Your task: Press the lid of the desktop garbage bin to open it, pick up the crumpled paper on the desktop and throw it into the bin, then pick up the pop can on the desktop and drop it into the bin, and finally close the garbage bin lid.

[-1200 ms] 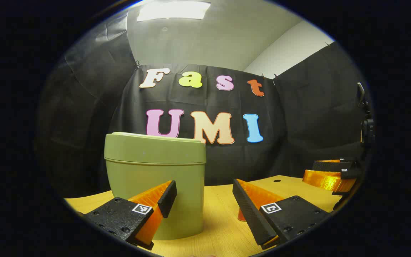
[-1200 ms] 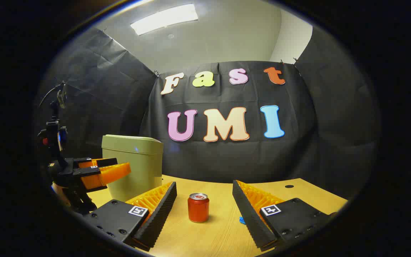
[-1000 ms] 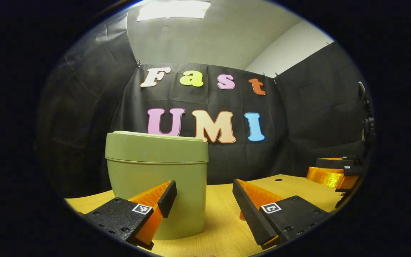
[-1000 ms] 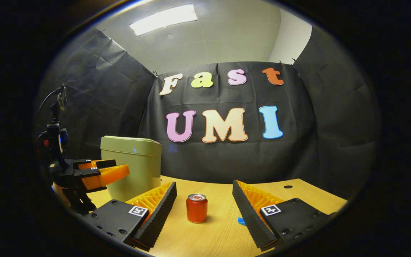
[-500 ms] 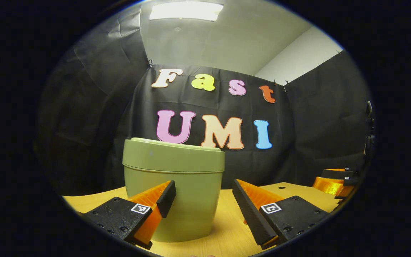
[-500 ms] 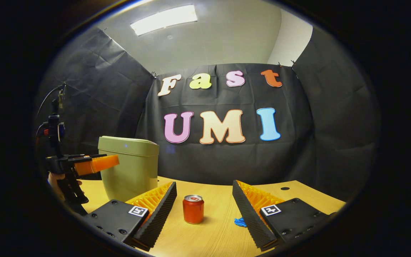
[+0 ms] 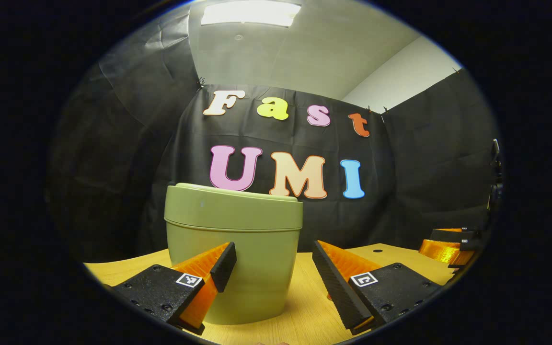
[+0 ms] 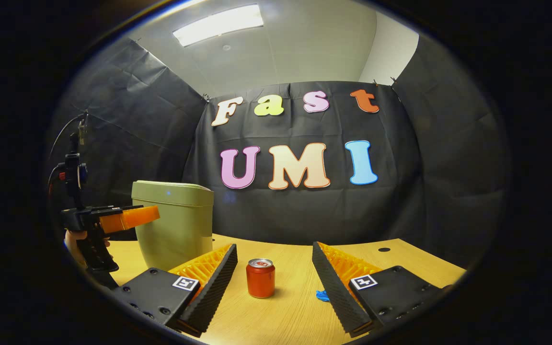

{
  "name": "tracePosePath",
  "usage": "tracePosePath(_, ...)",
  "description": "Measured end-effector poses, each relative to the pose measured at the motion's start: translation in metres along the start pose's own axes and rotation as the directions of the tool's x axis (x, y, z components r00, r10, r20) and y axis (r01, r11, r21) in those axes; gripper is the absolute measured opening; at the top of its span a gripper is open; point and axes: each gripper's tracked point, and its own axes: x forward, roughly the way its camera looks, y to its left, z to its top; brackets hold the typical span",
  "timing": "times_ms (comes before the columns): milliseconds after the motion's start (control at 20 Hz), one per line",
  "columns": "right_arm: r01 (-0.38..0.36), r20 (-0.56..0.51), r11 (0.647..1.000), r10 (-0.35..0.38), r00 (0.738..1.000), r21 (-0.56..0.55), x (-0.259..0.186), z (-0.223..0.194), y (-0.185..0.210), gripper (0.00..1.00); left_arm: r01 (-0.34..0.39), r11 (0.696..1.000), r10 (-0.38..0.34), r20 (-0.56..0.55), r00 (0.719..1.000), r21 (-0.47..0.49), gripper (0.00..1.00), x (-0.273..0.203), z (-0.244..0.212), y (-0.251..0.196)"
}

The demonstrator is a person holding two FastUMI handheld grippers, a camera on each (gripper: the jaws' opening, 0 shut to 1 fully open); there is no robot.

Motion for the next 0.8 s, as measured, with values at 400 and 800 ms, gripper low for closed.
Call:
tracePosePath(400,-0.001,0.007,1.000,0.001,1.000,0.001,-0.0023,0.0039,0.0009,0.99,0.025,0.999,-0.025,0.007,1.000,0.023,0.94,-0.0027,0.0036,-0.0078)
tracePosePath(800,-0.008,-0.001,1.000,0.008,1.000,-0.002,0.0001,0.0008,0.0041,0.99,0.015,0.999,-0.014,-0.029,0.999,0.034,0.54,-0.0036,-0.0011,-0.0076)
